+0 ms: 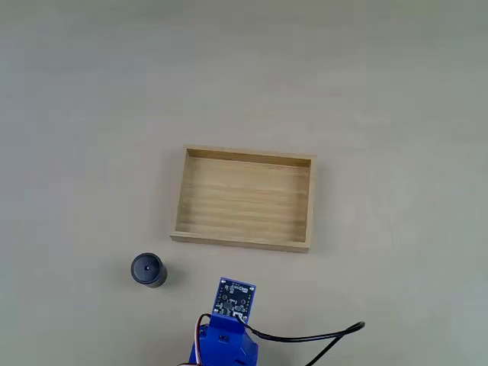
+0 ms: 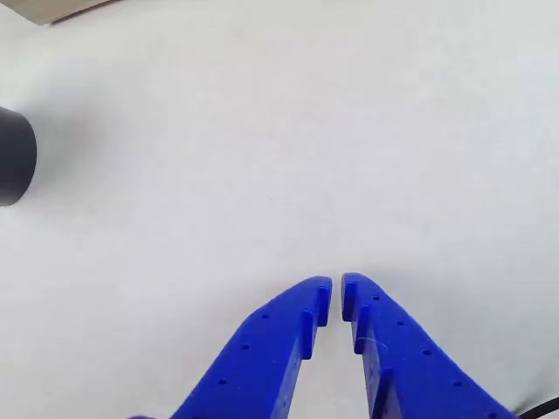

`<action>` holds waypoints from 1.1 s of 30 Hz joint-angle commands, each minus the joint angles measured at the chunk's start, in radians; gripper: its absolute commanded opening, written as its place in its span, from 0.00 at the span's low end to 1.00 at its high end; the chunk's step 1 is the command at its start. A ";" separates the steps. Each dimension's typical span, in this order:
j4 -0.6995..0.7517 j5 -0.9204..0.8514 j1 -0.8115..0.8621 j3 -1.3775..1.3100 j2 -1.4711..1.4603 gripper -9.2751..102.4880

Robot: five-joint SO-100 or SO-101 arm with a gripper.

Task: Place the black cylinder in the wooden box then return to rest.

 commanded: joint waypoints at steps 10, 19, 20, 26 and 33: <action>0.000 -0.006 -0.006 0.031 -0.009 0.08; -0.003 0.078 -0.018 0.031 -0.005 0.08; -0.005 0.103 -0.020 0.029 0.003 0.08; -0.009 0.124 -0.087 -0.091 0.114 0.08; -0.118 0.127 -0.149 -0.215 0.218 0.08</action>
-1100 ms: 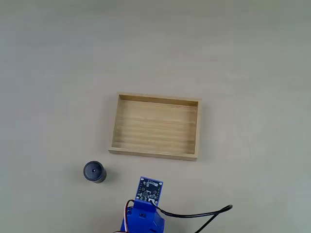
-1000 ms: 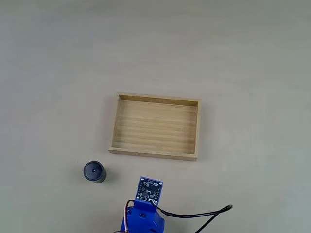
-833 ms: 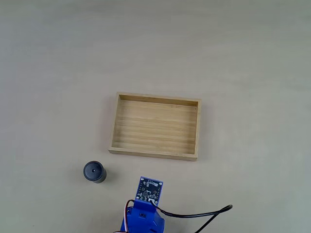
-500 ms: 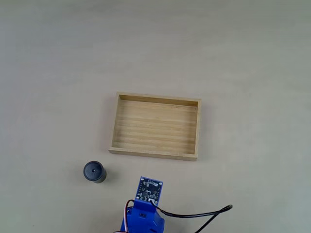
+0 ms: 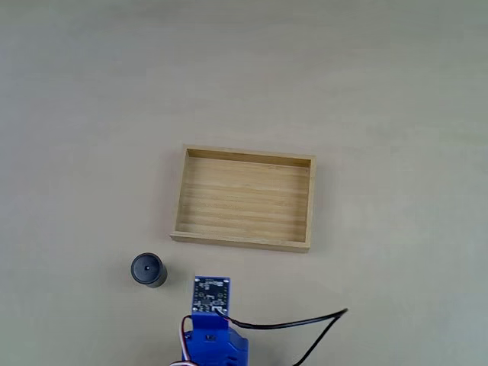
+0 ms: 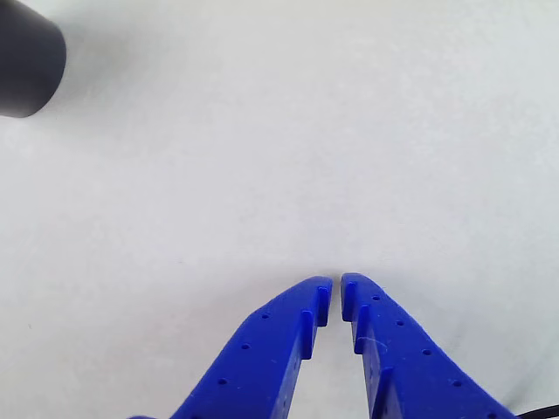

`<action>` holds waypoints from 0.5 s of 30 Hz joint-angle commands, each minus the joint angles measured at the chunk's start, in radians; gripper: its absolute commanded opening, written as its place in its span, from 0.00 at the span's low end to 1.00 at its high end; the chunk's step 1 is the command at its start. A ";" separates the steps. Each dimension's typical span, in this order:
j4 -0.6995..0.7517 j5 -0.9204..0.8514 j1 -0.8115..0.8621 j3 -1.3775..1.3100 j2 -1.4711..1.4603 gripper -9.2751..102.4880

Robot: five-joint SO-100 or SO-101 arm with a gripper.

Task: Place the black cylinder in the wooden box then return to rest.

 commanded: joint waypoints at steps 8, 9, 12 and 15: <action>-0.097 0.009 -0.169 -0.250 0.166 0.08; -0.097 0.009 -0.184 -0.267 0.183 0.08; -0.097 0.006 -0.218 -0.333 0.252 0.11; -0.091 0.003 -0.238 -0.407 0.313 0.17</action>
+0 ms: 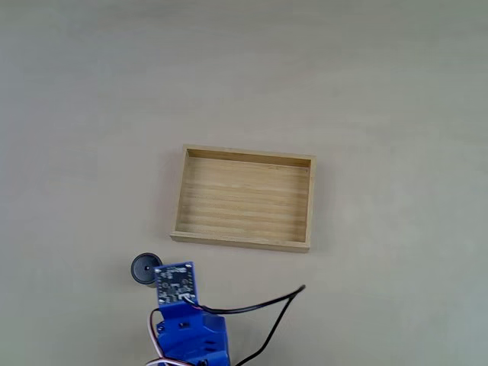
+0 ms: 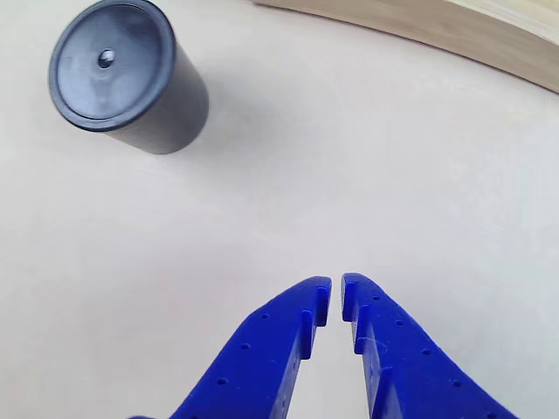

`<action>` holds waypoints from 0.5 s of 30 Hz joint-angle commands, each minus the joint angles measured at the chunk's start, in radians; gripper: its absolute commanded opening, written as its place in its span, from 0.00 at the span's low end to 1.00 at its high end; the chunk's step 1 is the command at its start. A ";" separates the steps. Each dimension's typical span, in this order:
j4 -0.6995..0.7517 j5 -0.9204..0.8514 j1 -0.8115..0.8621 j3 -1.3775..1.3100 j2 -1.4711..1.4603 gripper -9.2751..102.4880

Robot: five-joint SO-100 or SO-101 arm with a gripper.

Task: Place the black cylinder in the wooden box then return to rest.

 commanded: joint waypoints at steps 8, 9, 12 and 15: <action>-0.009 0.006 -0.077 -0.268 0.167 0.30; -0.009 0.006 -0.081 -0.275 0.178 0.30; -0.011 0.008 -0.097 -0.288 0.221 0.31; -0.023 0.043 -0.095 -0.295 0.267 0.33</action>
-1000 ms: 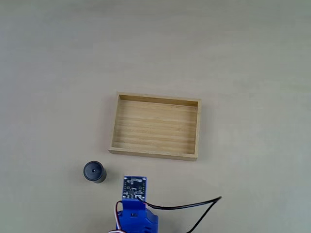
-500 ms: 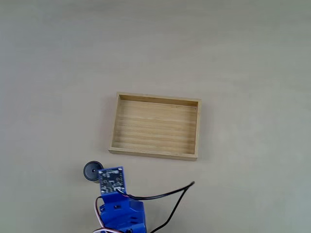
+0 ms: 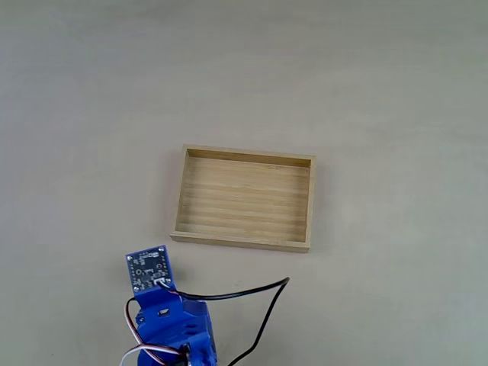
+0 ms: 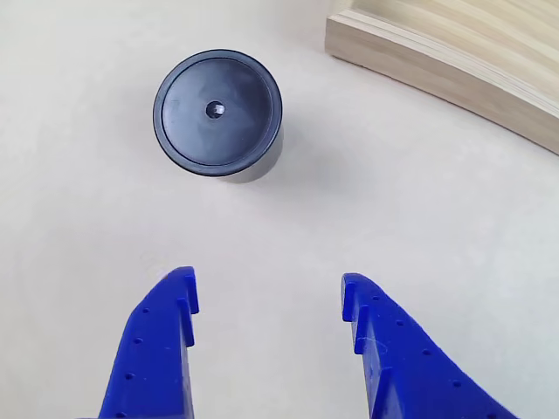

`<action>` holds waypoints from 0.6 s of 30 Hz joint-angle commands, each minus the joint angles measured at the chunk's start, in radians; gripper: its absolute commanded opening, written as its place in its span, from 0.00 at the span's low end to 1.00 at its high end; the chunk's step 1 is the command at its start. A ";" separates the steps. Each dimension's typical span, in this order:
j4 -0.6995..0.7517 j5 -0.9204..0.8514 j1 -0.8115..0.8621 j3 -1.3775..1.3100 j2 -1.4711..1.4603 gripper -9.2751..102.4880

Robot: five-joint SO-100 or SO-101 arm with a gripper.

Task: Place the black cylinder in the wooden box then return to rest.

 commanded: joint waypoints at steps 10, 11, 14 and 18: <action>-0.135 0.060 0.008 -0.178 0.199 0.33; -0.146 0.064 0.008 -0.187 0.213 0.33; -0.164 0.074 0.009 -0.212 0.255 0.33; -0.206 0.092 0.011 -0.210 0.272 0.33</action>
